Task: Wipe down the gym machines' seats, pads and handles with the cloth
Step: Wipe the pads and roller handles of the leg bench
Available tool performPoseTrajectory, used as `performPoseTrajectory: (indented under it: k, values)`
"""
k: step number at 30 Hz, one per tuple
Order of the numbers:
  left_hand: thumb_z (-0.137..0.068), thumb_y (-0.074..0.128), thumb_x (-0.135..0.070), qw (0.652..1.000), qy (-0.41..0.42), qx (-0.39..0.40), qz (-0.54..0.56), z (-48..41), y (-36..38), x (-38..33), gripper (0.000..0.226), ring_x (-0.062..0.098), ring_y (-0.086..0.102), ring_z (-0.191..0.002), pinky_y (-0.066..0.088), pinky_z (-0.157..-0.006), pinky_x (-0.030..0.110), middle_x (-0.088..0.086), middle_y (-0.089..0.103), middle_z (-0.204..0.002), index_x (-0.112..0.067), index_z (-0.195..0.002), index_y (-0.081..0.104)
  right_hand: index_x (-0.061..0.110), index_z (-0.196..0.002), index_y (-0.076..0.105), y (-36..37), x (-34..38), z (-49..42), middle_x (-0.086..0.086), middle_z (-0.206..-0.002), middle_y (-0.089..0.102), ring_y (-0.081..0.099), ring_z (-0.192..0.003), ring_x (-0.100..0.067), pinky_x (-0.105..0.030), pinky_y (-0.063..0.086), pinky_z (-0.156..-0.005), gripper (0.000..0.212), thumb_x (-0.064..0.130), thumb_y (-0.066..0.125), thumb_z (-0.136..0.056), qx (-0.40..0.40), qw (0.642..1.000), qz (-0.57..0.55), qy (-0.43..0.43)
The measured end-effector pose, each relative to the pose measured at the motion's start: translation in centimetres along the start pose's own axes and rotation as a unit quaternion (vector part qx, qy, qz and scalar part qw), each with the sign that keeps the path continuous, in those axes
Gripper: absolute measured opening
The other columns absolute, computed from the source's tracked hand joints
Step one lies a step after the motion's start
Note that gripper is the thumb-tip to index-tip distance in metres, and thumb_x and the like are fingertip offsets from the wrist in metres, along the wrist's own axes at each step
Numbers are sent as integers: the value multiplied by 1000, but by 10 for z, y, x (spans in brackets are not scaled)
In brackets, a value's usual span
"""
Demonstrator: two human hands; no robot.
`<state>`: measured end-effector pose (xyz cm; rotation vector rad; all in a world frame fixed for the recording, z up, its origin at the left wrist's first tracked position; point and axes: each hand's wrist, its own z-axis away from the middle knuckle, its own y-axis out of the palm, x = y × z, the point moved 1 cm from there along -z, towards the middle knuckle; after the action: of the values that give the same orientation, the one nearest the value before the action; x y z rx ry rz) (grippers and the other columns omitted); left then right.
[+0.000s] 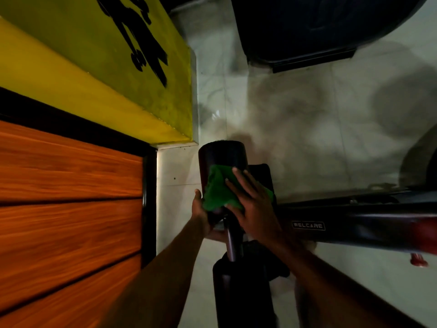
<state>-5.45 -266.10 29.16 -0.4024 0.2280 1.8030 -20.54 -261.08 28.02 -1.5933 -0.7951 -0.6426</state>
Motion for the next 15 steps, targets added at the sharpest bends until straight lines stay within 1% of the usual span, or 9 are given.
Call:
performPoseTrajectory:
  k: [2,4,6,7,9,11,12,13,15]
  values:
    - [-100,19,-63,1000,-5,0,14,-4,-1,-1,72,35,66,-102,51,-87,44,20,71,-110,-11,-113,66,18,-149,50,1,-4,-41,-7,-166,31,30,-151,-35,-56,36,-117,56,42,60,-100,-26,999,6,44]
    - [-98,16,-66,1000,-21,-12,19,-6,-3,1,75,34,67,-101,52,-82,42,17,74,-102,-11,-115,65,17,-146,55,4,-6,-83,-12,-160,41,38,-146,-39,-56,39,-115,54,45,57,-101,-58,993,5,105]
    - [-100,16,-63,1000,0,-24,-5,-6,-4,2,72,33,68,-94,52,-78,41,15,75,-93,-11,-112,65,18,-145,57,8,0,-95,-13,-157,45,41,-145,-39,-58,39,-114,52,48,52,-102,-77,987,0,140]
    - [-102,17,-58,998,27,-50,-41,-9,-6,0,68,31,68,-91,53,-77,41,14,74,-95,-11,-113,65,19,-146,55,10,4,-85,-11,-159,42,37,-147,-36,-59,37,-115,52,47,51,-103,-76,988,2,134]
    - [-102,26,-55,981,89,-120,-123,-5,-13,-5,57,27,66,-99,55,-79,44,9,69,-115,-13,-121,59,23,-150,48,11,18,-44,-6,-166,30,24,-154,-32,-63,29,-118,53,45,51,-102,-34,997,30,64]
    - [-97,32,-65,991,47,-78,-94,3,-15,-5,53,27,57,-116,55,-70,42,-3,57,-124,-26,-128,50,25,-154,43,8,25,-2,-3,-169,22,16,-157,-31,-66,25,-118,56,43,51,-102,25,998,45,-25]
    - [-92,33,-73,997,1,-38,-63,12,-11,-3,58,31,52,-123,54,-71,41,-1,53,-124,-32,-131,47,24,-155,42,5,20,5,-1,-170,20,14,-157,-30,-65,25,-119,57,42,54,-101,38,997,47,-42]
    - [-87,32,-80,999,-11,-5,-30,15,-7,-2,69,36,49,-128,53,-76,43,3,53,-126,-31,-133,48,23,-154,43,2,14,-1,-1,-170,20,15,-157,-30,-63,26,-119,58,41,57,-101,42,997,43,-43]
    - [-86,26,-83,998,55,14,-6,7,3,-2,82,40,53,-126,53,-87,43,11,59,-128,-18,-126,56,20,-152,47,1,4,-37,-4,-168,26,22,-155,-32,-57,29,-120,58,38,63,-99,21,999,30,-17]
